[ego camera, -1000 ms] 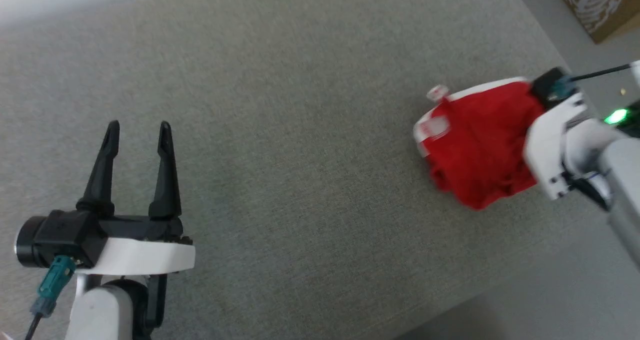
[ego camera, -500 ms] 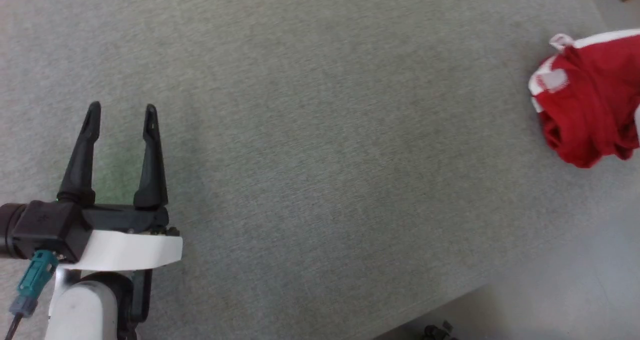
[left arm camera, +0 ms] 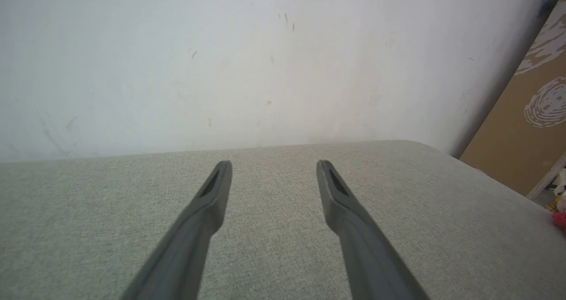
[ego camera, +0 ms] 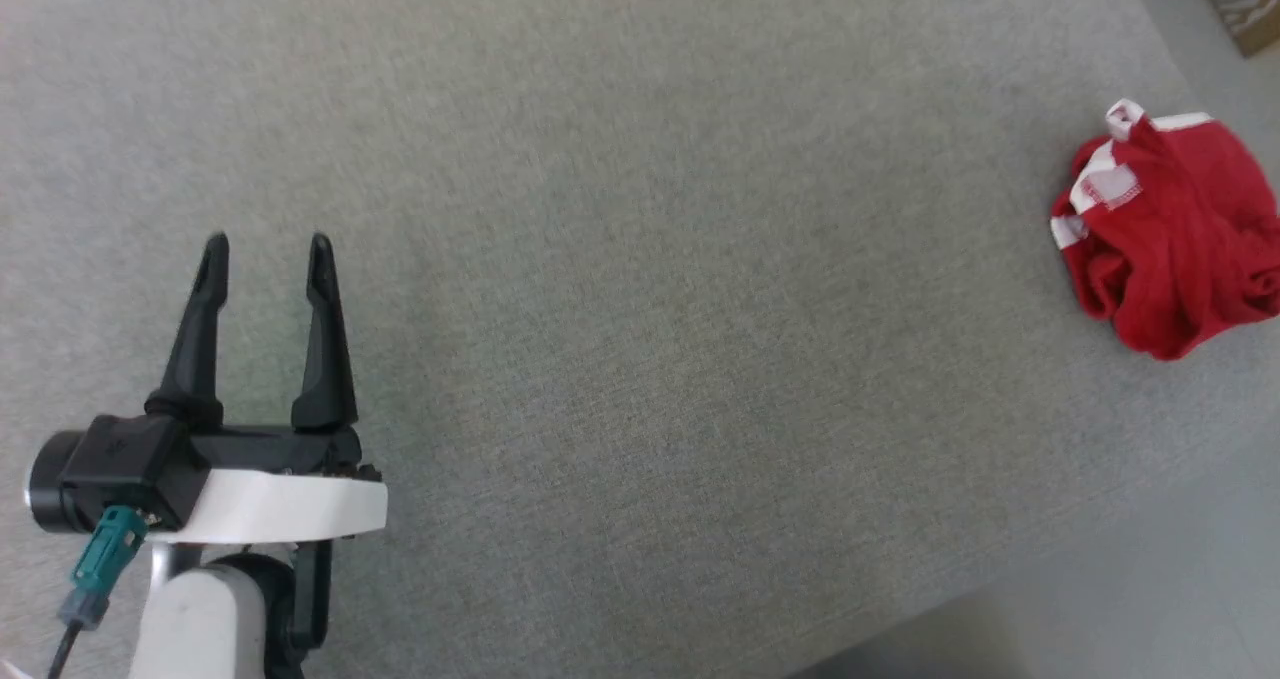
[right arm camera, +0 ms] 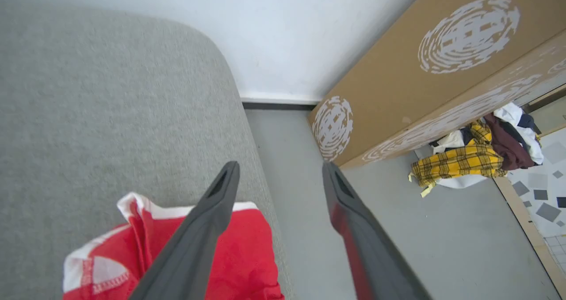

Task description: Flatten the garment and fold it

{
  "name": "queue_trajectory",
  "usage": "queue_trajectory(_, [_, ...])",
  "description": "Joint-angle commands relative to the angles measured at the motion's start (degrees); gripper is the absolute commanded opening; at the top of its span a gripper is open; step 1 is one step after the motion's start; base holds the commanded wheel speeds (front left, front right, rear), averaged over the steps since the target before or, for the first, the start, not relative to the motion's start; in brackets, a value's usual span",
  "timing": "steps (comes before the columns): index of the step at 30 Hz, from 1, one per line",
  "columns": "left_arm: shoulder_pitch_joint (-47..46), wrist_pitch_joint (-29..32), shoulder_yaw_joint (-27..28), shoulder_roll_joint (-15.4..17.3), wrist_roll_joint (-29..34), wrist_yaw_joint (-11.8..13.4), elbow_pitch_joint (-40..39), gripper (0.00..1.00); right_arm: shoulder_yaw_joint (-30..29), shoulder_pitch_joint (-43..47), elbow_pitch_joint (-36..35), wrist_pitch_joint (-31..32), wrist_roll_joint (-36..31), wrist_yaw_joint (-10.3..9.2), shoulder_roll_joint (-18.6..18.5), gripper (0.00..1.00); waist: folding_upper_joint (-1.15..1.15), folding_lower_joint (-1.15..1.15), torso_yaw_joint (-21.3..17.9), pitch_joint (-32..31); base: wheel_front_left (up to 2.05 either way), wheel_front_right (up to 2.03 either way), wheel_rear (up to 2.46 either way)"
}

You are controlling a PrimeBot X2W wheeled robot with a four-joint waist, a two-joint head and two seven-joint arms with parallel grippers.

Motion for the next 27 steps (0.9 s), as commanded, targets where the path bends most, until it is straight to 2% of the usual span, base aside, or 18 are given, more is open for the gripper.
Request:
queue_trajectory(1, [0.64, -0.63, 0.19, -0.43, -0.76, 0.32, 0.96, 1.0, -0.52, -1.0, -2.15, -1.68, 1.75, -0.13, 1.03, 1.0, 0.0, 0.0, 1.05, -4.63, 0.0, 0.0, 0.0])
queue_trajectory(8, [2.07, -2.41, 1.24, -2.05, -3.16, 1.12, 5.2, 1.0, 0.53, 2.75, -17.16, -6.79, 8.81, -0.13, 3.6, 1.0, 0.0, 0.0, 5.08, -13.9, 0.0, 0.0, 0.0])
queue_trajectory(12, [2.9, -3.23, 2.03, -2.74, -3.79, 2.15, 6.64, 1.0, -2.92, 7.66, -25.14, -9.53, 12.02, -0.13, 8.22, 1.0, 0.0, 0.0, 7.98, -18.54, 0.0, 0.0, 0.0])
queue_trajectory(15, [3.36, -3.67, 2.15, -2.96, -4.04, 2.32, 7.15, 1.0, -6.67, 12.32, -30.19, -11.72, 10.94, -0.13, 13.01, 1.0, 0.0, 0.0, 10.5, -20.96, 0.0, 0.0, 0.0])
queue_trajectory(22, [3.14, -4.2, 1.42, -3.54, -4.02, 2.75, 7.87, 1.0, -12.66, 23.86, -40.82, -15.81, 3.53, -0.13, 25.68, 1.0, 0.0, 0.0, 15.79, -23.34, 0.0, 0.0, 0.0])
queue_trajectory(24, [3.05, -4.33, 1.25, -3.71, -3.98, 2.93, 8.32, 1.0, -14.11, 27.33, -43.13, -16.72, 1.66, -0.13, 27.8, 1.0, 0.0, 0.0, 16.92, -23.67, 0.0, 0.0, 0.0])
queue_trajectory(27, [2.9, -4.54, 0.91, -3.96, -3.69, 3.27, 8.74, 1.0, -15.09, 32.27, -45.58, -17.58, 0.11, -0.13, 29.1, 1.0, 0.0, 0.0, 18.05, -23.97, 0.0, 0.0, 0.0])
